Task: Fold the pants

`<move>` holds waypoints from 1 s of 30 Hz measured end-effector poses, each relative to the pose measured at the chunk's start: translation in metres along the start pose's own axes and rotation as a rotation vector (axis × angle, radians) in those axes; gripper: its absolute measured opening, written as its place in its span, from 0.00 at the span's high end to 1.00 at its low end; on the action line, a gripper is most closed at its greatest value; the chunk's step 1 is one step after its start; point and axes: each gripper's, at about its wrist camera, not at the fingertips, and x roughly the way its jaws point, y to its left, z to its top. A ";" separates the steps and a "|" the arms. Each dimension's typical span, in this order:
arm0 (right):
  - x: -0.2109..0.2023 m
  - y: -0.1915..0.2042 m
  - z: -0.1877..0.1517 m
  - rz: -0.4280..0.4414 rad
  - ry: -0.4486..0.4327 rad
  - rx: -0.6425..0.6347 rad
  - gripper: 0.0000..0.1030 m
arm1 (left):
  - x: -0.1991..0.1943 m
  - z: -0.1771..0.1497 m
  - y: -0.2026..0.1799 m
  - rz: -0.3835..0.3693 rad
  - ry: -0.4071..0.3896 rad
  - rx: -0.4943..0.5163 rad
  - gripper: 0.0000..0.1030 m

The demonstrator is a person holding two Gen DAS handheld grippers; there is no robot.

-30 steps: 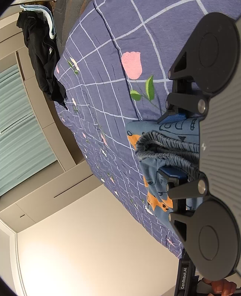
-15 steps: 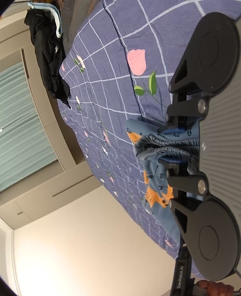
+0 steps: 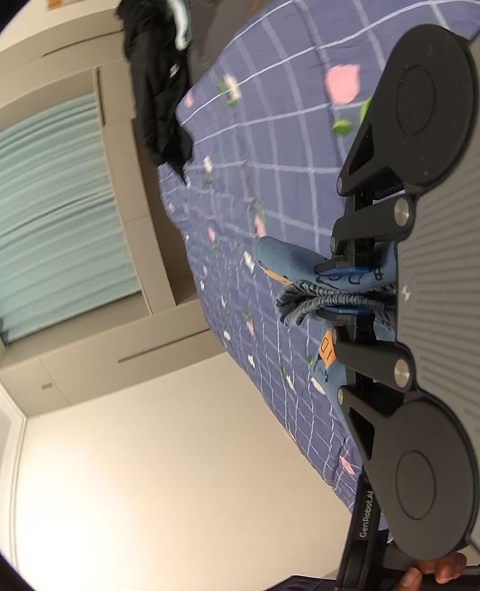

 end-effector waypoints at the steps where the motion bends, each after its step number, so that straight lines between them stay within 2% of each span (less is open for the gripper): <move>1: 0.002 0.006 0.002 0.004 -0.002 -0.009 0.82 | -0.002 0.002 0.004 0.004 -0.005 0.000 0.87; 9: 0.028 0.046 0.002 0.031 0.004 -0.011 0.82 | -0.012 0.020 0.041 0.057 -0.019 0.011 0.87; 18: 0.058 0.077 -0.009 0.033 0.023 0.045 0.82 | -0.009 0.037 0.074 0.090 -0.022 0.020 0.87; 30: 0.078 0.084 -0.024 -0.013 0.082 0.064 0.82 | 0.005 0.021 0.097 0.101 0.012 -0.037 0.87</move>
